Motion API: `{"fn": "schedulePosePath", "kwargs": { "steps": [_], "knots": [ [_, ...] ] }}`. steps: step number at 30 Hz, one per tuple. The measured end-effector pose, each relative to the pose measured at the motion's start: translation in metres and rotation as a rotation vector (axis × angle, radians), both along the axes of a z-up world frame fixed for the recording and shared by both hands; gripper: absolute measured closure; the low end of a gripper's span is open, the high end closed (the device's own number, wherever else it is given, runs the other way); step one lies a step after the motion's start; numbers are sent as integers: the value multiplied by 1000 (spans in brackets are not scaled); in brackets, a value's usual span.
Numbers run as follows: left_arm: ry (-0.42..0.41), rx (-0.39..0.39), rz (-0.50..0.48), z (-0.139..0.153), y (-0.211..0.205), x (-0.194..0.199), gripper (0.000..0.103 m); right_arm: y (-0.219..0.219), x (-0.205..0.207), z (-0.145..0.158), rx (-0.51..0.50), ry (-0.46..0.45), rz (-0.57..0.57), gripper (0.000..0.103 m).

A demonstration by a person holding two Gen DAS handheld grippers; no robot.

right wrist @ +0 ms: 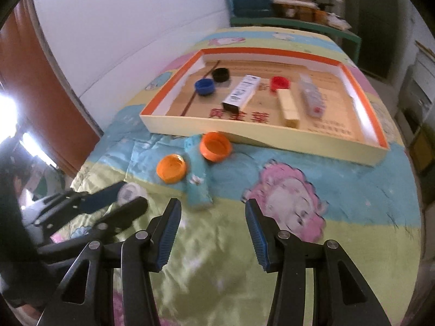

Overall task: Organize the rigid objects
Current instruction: 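Grasp the white round QR-code tin with the left gripper while the right grasps the teal box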

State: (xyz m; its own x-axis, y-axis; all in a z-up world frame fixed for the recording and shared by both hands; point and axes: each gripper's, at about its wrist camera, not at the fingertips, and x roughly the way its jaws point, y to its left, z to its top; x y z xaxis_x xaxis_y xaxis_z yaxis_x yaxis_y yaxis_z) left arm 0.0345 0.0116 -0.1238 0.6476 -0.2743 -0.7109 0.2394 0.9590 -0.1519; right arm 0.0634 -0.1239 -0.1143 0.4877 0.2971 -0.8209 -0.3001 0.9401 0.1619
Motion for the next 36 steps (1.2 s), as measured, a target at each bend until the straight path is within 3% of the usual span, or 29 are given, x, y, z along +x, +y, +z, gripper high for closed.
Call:
{"fn": "schedulePosePath", "kwargs": {
  "steps": [7, 12, 18, 36],
  "knots": [
    [-6, -27, 43, 4, 23, 8, 72, 35, 13, -13, -179, -37, 79, 53],
    [-2, -42, 41, 3, 26, 11, 72, 45, 15, -14, -241, -84, 111, 53],
    [3, -48, 45, 3, 29, 13, 72, 46, 23, -15, -181, -58, 119, 78],
    [-10, -47, 35, 8, 27, 8, 72, 31, 5, -13, -104, -21, 94, 81]
  ]
}}
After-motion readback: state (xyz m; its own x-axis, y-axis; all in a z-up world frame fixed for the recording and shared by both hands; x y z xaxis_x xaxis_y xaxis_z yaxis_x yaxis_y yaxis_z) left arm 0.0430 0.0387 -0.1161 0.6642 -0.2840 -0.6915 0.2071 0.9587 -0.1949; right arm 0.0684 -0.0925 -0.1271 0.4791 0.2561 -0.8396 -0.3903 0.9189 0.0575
